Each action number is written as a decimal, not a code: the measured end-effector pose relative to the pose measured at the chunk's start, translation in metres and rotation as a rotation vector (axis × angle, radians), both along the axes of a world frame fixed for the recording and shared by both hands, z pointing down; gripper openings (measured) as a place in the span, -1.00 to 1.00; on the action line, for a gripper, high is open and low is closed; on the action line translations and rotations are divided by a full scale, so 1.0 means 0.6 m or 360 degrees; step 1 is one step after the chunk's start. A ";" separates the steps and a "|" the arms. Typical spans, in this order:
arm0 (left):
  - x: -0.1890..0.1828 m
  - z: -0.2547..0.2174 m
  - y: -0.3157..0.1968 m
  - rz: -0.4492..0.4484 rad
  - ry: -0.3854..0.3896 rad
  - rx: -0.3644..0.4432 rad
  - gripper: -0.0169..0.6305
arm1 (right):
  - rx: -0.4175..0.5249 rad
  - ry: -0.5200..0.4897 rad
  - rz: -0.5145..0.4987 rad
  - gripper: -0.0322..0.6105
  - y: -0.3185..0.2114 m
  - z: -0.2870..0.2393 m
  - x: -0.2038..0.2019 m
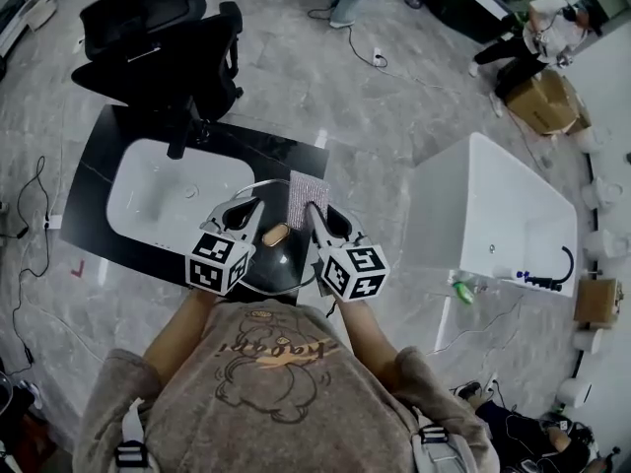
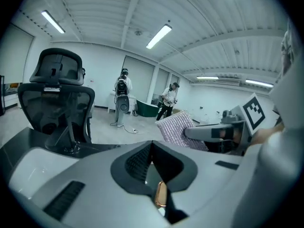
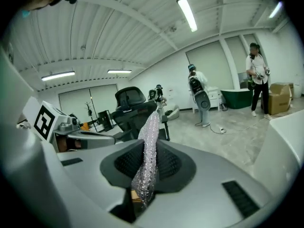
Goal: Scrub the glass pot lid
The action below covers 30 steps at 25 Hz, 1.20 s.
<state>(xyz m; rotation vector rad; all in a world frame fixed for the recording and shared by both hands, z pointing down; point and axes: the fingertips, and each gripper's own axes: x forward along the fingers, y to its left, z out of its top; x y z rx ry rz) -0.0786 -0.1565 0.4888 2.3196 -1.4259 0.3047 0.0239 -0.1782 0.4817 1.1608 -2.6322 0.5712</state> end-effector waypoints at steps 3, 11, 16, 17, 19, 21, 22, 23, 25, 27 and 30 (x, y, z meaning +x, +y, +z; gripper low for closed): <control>0.002 -0.015 0.007 -0.0002 -0.0030 0.0052 -0.89 | 0.0121 -0.0015 0.0090 -0.65 0.020 -0.029 0.016; -0.002 -0.031 0.011 -0.0041 -0.0066 0.0099 -0.89 | 0.0233 -0.0032 0.0157 -0.65 0.041 -0.049 0.022; 0.005 -0.031 0.018 -0.0033 -0.0059 0.0111 -0.89 | 0.0230 -0.0014 0.0169 -0.65 0.052 -0.039 0.023; 0.007 -0.030 0.020 -0.0030 -0.0059 0.0109 -0.89 | 0.0225 -0.0014 0.0174 -0.65 0.054 -0.038 0.024; 0.009 -0.027 0.023 -0.0025 -0.0057 0.0099 -0.89 | 0.0222 -0.0010 0.0182 -0.65 0.056 -0.037 0.027; 0.010 -0.025 0.026 -0.0023 -0.0056 0.0089 -0.89 | 0.0226 -0.0002 0.0187 -0.65 0.058 -0.038 0.030; 0.011 -0.024 0.027 -0.0022 -0.0057 0.0085 -0.89 | 0.0229 0.0002 0.0190 -0.65 0.059 -0.038 0.031; 0.011 -0.024 0.028 -0.0020 -0.0057 0.0081 -0.89 | 0.0230 0.0004 0.0195 -0.65 0.059 -0.038 0.032; 0.013 -0.023 0.029 -0.0015 -0.0055 0.0079 -0.89 | 0.0230 0.0004 0.0205 -0.65 0.060 -0.039 0.034; 0.014 -0.023 0.030 -0.0008 -0.0051 0.0078 -0.89 | 0.0229 -0.0001 0.0216 -0.65 0.061 -0.038 0.035; 0.017 -0.022 0.033 0.0000 -0.0046 0.0075 -0.89 | 0.0229 -0.0005 0.0234 -0.65 0.061 -0.038 0.037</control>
